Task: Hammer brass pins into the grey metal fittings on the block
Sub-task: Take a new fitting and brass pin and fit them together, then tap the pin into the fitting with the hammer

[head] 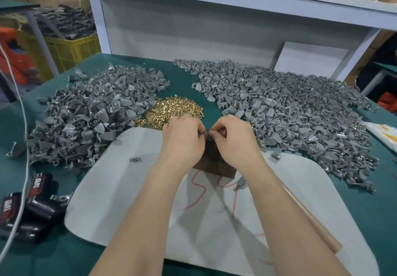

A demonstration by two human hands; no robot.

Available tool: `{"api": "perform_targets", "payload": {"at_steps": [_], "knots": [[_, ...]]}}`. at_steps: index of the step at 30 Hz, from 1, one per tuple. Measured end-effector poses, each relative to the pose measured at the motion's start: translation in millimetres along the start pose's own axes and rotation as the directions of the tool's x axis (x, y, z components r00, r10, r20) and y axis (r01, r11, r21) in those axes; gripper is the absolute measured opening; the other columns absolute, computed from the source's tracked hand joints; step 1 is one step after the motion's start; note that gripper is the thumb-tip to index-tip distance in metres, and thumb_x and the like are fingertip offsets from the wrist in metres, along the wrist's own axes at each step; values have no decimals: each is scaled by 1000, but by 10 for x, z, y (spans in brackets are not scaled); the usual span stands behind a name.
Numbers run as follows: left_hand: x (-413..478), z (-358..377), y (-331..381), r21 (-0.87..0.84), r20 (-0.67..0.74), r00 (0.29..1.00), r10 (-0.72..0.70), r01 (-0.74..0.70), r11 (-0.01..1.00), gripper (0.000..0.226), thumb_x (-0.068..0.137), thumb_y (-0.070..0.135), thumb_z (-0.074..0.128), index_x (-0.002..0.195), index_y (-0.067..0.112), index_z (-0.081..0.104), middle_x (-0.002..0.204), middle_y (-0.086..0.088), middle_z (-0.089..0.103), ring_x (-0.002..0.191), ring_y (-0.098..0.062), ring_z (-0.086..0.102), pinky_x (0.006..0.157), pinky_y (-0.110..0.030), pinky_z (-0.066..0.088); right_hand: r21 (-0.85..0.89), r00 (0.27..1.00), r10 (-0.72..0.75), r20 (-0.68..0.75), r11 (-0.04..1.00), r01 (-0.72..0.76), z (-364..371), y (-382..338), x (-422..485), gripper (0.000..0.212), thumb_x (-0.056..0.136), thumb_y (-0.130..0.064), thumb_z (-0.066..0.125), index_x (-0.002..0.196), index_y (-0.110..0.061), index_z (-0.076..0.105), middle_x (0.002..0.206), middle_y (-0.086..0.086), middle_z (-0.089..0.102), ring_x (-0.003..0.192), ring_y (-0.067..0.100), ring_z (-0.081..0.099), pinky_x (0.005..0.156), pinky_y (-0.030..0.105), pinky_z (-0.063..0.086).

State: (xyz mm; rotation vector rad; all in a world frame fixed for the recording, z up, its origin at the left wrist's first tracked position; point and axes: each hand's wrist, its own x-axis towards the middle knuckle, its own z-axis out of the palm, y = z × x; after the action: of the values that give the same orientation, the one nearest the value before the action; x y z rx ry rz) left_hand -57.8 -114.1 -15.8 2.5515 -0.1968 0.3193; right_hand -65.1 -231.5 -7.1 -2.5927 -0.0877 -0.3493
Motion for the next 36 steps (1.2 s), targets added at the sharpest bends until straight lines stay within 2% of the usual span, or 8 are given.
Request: {"api": "perform_targets", "payload": {"at_steps": [9, 18, 25, 28, 30, 32, 34, 36], "knots": [[1, -10, -15, -12, 25, 1000, 12, -12, 1000, 15, 91, 22, 57, 96, 22, 72, 109, 1, 63, 106, -26, 52, 90, -38, 41, -83, 998, 32, 57, 996, -27, -40, -86, 33, 8, 92, -18, 56, 91, -15, 63, 102, 5, 57, 100, 24, 53, 88, 35, 44], [22, -19, -2, 1, 44, 998, 37, -37, 999, 19, 91, 19, 56, 98, 19, 73, 106, -5, 63, 102, -30, 52, 85, -39, 44, -294, 995, -46, 84, 953, 68, -64, -188, 46, 14, 91, -9, 52, 101, -10, 61, 108, 8, 54, 101, 27, 54, 72, 29, 36], [9, -25, -8, -24, 49, 999, 24, -23, 999, 17, 90, 18, 57, 95, 20, 73, 105, -3, 64, 103, -29, 54, 88, -41, 46, -232, 992, -12, 126, 972, 41, -69, -139, 96, 15, 91, -13, 55, 102, -11, 64, 110, 8, 58, 104, 27, 55, 84, 33, 45], [-14, -22, -11, -42, 15, 1000, -2, 3, 999, 13, 89, 19, 59, 91, 19, 71, 103, -3, 65, 103, -29, 55, 89, -42, 45, -38, 994, -11, 105, 999, 15, -117, -25, 63, 19, 92, -18, 56, 107, -17, 68, 106, 3, 65, 101, 20, 58, 89, 30, 45], [-22, -25, -11, -70, 2, 1000, -12, 12, 998, 12, 89, 19, 60, 85, 19, 71, 100, -1, 66, 101, -28, 57, 89, -42, 46, 88, 996, 93, 10, 992, -93, -223, 155, 9, 26, 92, -21, 57, 117, -19, 65, 108, 1, 67, 100, 17, 60, 93, 28, 44], [-26, -26, -12, -90, 11, 1000, -19, 20, 996, 12, 89, 19, 61, 82, 20, 70, 99, 0, 67, 101, -27, 58, 89, -43, 46, -55, 976, 217, -9, 975, -217, -308, 381, -53, 25, 91, -30, 57, 110, -15, 65, 103, 4, 68, 96, 23, 61, 89, 34, 48], [-23, -28, -13, -93, 14, 1000, -22, 23, 995, 12, 89, 19, 61, 82, 20, 70, 99, 1, 68, 100, -26, 58, 90, -44, 46, -279, 935, 327, 134, 918, -281, -303, 500, -118, 25, 88, -30, 59, 102, -10, 64, 96, 7, 67, 90, 27, 61, 79, 35, 50], [-22, -23, -14, -101, 12, 1000, -20, 21, 995, 11, 88, 19, 61, 82, 20, 71, 98, 1, 68, 100, -26, 59, 90, -43, 47, -332, 908, 359, 214, 901, -278, -244, 505, -134, 23, 86, -21, 59, 105, -9, 61, 102, 10, 65, 95, 28, 60, 77, 32, 48]]}}
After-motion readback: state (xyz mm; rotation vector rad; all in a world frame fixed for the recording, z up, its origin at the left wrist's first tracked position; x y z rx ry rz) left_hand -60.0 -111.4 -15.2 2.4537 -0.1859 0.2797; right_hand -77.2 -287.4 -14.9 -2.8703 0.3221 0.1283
